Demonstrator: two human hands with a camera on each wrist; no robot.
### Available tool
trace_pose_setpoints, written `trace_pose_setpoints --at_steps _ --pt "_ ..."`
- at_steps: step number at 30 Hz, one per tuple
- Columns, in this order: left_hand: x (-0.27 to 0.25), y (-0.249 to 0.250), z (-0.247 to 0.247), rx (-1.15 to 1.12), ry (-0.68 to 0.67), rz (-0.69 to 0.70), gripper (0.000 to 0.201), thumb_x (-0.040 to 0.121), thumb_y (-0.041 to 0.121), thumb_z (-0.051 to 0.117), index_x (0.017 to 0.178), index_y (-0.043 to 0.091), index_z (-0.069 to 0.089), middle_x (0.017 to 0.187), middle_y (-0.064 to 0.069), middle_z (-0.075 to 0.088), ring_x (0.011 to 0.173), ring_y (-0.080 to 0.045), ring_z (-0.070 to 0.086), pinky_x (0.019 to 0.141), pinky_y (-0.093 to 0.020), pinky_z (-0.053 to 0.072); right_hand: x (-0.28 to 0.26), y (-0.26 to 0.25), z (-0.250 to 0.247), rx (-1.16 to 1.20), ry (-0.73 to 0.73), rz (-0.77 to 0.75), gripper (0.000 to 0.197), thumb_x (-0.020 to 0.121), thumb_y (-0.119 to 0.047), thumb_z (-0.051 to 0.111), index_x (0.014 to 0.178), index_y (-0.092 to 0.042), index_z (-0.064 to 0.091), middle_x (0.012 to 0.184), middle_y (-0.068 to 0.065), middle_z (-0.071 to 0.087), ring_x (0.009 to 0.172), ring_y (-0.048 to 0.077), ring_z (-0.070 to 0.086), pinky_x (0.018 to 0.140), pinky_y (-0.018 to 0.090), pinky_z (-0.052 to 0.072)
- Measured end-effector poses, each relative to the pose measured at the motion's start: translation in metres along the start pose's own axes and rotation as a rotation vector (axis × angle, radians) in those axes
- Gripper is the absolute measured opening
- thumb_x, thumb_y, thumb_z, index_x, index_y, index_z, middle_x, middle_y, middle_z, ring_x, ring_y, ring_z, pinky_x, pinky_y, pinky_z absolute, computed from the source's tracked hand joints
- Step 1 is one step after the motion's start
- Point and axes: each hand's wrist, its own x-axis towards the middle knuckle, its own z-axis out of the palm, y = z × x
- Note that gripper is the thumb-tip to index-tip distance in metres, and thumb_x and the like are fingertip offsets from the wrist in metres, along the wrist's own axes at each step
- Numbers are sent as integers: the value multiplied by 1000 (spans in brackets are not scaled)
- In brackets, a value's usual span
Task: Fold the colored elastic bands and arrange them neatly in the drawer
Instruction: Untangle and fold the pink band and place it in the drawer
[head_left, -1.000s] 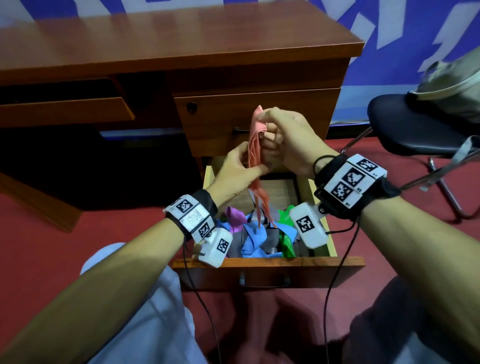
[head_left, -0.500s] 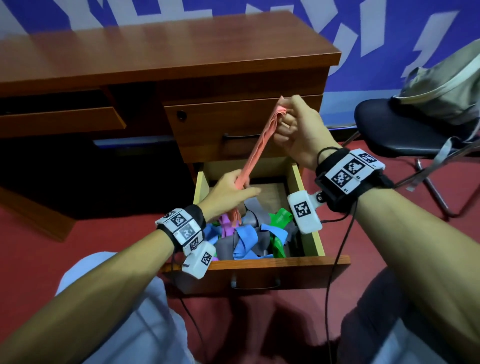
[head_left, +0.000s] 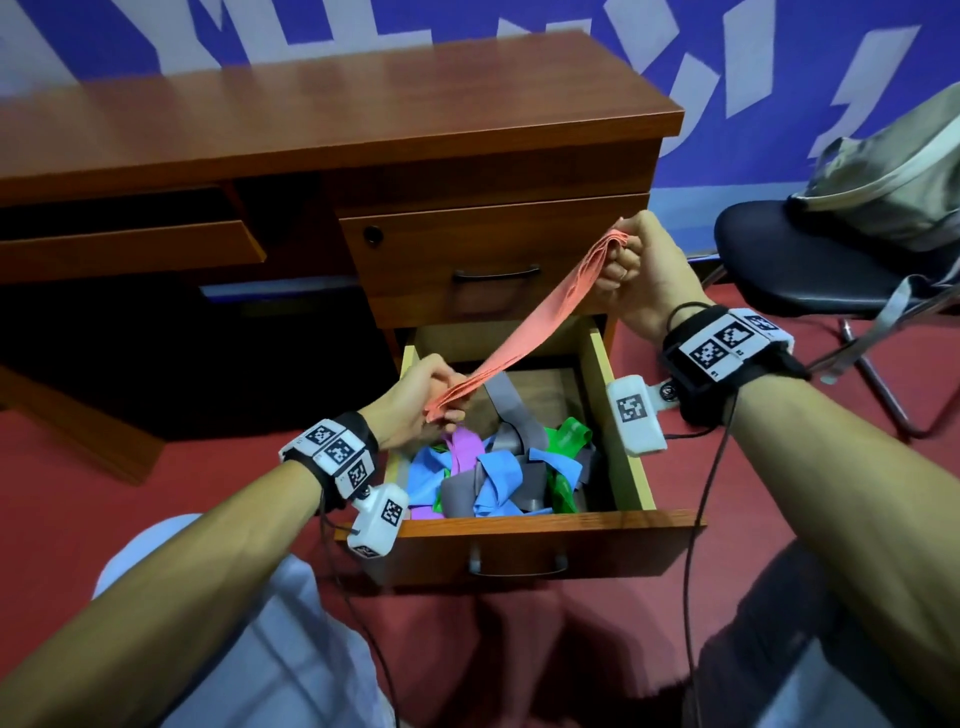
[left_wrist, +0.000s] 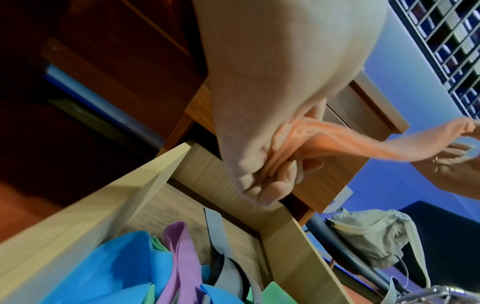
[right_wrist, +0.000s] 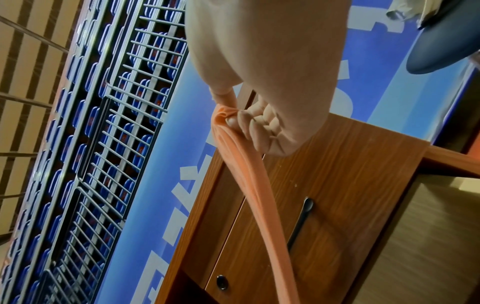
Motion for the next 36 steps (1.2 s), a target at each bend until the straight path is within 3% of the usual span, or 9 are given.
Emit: trace_pose_setpoints --at_steps 3,8,13,23,27,29,32,34,36 --pt "-3 0 -1 1 44 26 14 83 13 48 94 6 53 77 -10 46 56 -15 43 45 -22 41 1 -1 -1 3 22 -6 25 88 -19 55 65 -21 44 46 -9 38 43 7 31 47 21 26" --pt "3 -2 -11 -125 183 -27 14 95 1 58 107 -2 64 100 -15 69 70 -17 68 54 -21 54 4 -4 -4 -5 32 -18 22 88 -20 56 68 -19 46 50 -8 40 44 6 34 47 19 30" --pt "3 2 -19 -172 288 -67 15 92 -2 68 107 -2 67 94 -13 71 74 -14 63 59 -18 49 7 -3 -6 -10 60 -31 20 88 -21 55 69 -19 48 47 -9 41 41 6 36 45 20 32" --pt "-6 15 -17 -316 334 -29 23 91 -3 64 114 2 63 96 -15 72 70 -17 64 58 -19 49 12 1 -10 -29 103 -42 19 86 -21 56 70 -19 47 47 -9 40 40 6 36 45 20 33" --pt "-9 17 -19 -346 336 -24 6 86 2 59 88 7 57 103 -18 71 79 -22 62 59 -24 50 15 0 -13 -9 97 -47 21 85 -20 56 67 -19 46 46 -9 39 40 6 35 44 20 32" --pt "-9 17 -19 -357 345 -21 10 86 3 57 80 8 52 106 -20 72 82 -24 63 62 -26 50 14 0 -13 -6 100 -45 23 86 -20 56 65 -20 45 46 -9 38 40 6 33 45 20 32" --pt "-9 18 -15 -336 349 -25 17 89 -1 58 104 7 56 100 -18 73 71 -22 69 61 -25 54 14 0 -15 -14 101 -46 23 86 -20 55 65 -20 45 45 -9 37 40 6 33 45 20 31" --pt "-10 18 -12 -315 361 -30 25 91 -2 62 116 6 60 103 -18 73 76 -21 68 61 -23 56 14 0 -16 -49 99 -53 20 85 -21 55 67 -20 47 47 -9 38 41 6 35 46 21 32" --pt "-10 18 -10 -297 380 -32 25 91 -3 65 115 5 64 106 -18 73 82 -21 69 64 -22 57 13 1 -15 -152 95 -80 14 84 -22 56 71 -19 52 52 -7 42 44 8 39 47 22 34"
